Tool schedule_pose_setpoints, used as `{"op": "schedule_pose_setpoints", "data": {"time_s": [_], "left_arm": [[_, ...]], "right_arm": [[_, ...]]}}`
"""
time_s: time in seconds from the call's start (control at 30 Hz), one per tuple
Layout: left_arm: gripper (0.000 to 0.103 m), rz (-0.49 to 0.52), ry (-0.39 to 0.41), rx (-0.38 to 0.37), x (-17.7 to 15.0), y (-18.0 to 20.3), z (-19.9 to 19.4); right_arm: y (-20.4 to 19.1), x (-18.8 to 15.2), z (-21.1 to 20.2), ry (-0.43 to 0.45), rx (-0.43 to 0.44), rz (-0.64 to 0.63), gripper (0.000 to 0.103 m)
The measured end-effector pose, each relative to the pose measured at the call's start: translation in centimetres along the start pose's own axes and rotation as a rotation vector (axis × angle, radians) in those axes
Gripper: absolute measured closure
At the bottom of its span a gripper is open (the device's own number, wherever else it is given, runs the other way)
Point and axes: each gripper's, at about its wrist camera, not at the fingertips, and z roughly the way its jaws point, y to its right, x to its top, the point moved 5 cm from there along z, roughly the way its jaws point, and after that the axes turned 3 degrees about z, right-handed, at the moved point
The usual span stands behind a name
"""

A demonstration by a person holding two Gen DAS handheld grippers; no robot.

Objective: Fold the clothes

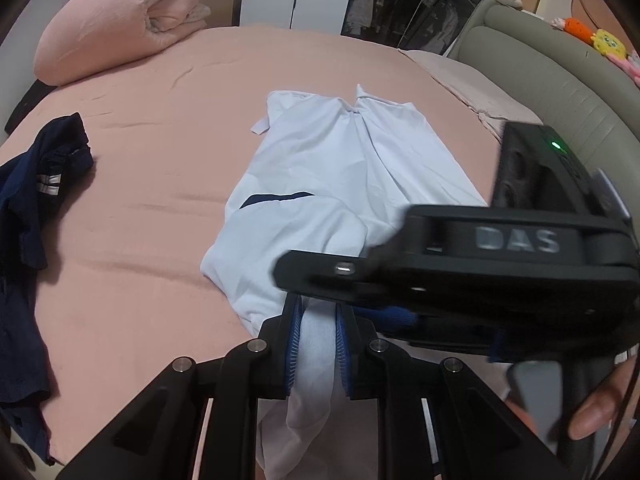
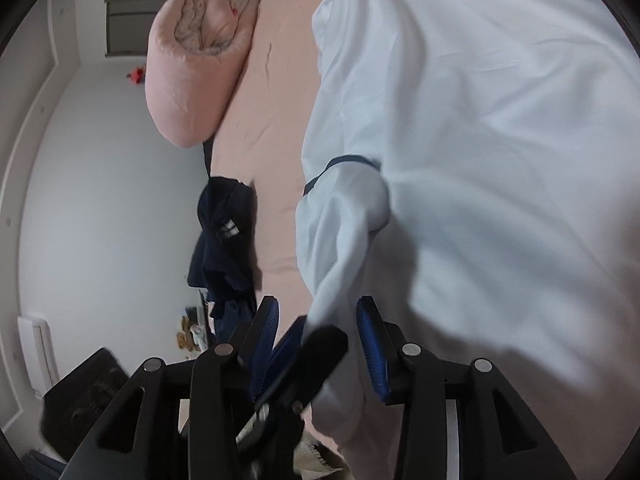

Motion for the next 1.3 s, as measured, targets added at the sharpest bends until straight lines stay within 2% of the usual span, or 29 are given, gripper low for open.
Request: {"op": "schedule_pose_setpoints", "data": {"time_s": [0.17,0.3,0.33,0.43,0.6,0.8,0.93,1.07,1.2,1.3], "left_arm": [[0.089,-0.012,0.0,-0.015,0.2,-0.3,0.1],[0.089,-0.014,-0.003,-0.024,0.2,-0.5,0.2],[0.089,-0.014,-0.005,-0.026,0.2,-0.5,0.2],[0.089,-0.011,-0.007,-0.034,0.3,-0.4,0.1],[0.089,0.026,0.015,-0.042,0.4,0.4,-0.4],[0.091,0.087,0.021,-0.056,0.1,1.9,-0.5],[0.091,0.1,0.03,-0.072,0.1,2.4,-0.7],[0.091,0.122,0.045,-0.09,0.1,2.9,-1.2],[0.091,0.149,0.02,-0.094,-0.2,3.5,-0.8],[0.091,0.173,-0.025,-0.09,-0.8,3.8,-0.1]], "right_arm": [[-0.4,0.5,1.5,-0.007,0.032,0.029,0.061],[-0.4,0.8,1.7,0.025,0.064,0.037,0.062],[-0.3,0.7,1.8,0.031,0.061,0.031,0.065],[0.0,0.7,1.6,0.056,0.005,-0.001,0.092],[-0.3,0.4,0.0,0.128,0.003,-0.051,0.096],[-2.3,0.2,-1.2,0.177,-0.054,-0.171,0.098],[-3.6,-0.1,-2.1,0.22,-0.137,-0.276,0.098],[-3.9,-0.6,-2.9,0.241,-0.167,-0.312,0.098],[-4.1,-1.0,-3.3,0.277,-0.252,-0.365,0.098],[-3.7,-1.4,-3.5,0.311,-0.374,-0.431,0.098]]}}
